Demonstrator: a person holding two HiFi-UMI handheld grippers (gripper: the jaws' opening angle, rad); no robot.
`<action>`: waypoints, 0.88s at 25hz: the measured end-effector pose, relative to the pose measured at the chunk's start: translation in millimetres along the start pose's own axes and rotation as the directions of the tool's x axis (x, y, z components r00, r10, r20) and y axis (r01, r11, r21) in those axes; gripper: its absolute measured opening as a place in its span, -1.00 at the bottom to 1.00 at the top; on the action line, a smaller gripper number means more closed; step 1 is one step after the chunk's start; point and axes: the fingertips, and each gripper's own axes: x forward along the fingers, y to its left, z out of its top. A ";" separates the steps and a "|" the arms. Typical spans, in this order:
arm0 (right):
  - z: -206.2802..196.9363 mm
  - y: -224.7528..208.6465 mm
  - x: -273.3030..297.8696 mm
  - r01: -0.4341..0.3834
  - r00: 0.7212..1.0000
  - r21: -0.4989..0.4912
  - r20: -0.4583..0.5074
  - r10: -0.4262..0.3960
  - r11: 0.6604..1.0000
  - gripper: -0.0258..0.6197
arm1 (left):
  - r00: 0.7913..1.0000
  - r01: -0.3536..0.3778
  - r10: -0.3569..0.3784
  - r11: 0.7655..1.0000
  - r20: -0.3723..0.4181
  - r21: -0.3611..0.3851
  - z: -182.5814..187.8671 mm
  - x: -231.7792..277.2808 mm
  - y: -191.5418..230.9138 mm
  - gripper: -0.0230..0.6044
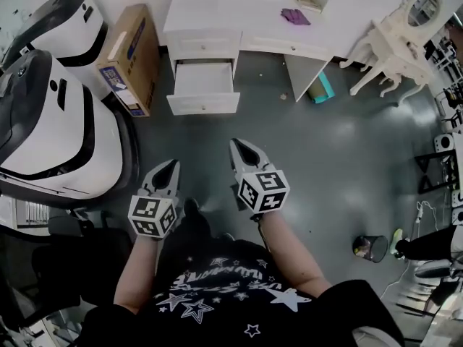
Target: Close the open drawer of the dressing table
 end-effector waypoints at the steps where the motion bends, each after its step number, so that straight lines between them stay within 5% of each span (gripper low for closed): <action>1: 2.0 -1.8 10.4 0.011 1.000 0.001 -0.001 -0.011 1.000 -0.91 | 1.000 0.011 -0.011 1.000 0.000 -0.001 3.1 7.3 7.6 -0.90; 13: 5.2 -5.3 113.2 0.186 0.982 0.056 -0.019 -0.186 0.981 -0.91 | 0.990 0.132 -0.132 0.991 -0.039 0.005 21.8 55.6 102.6 -0.90; 22: -14.6 -22.2 128.3 0.261 0.963 0.046 -0.088 -0.256 0.964 -0.91 | 0.993 0.111 -0.113 0.993 -0.035 -0.044 23.1 84.8 156.2 -0.90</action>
